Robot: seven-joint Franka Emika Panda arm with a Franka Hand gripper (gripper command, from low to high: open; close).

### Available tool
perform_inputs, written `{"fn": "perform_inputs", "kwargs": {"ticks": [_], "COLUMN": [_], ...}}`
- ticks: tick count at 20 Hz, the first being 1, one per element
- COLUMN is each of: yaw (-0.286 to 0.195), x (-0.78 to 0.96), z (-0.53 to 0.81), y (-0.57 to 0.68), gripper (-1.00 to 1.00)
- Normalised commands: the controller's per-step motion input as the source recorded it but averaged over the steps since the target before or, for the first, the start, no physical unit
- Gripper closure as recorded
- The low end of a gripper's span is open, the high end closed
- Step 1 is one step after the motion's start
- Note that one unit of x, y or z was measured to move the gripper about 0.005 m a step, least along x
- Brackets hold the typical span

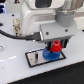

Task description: Insert the blue gear onto the right peg, followed by the red gear

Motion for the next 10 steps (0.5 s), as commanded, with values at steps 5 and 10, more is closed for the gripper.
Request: {"fn": "perform_inputs", "kwargs": {"ticks": [5, 10], "yaw": [0.0, 0.0], "x": [0.18, 0.11], "z": [0.02, 0.31], "y": [-0.12, -0.14], "gripper": [1.0, 1.0]}}
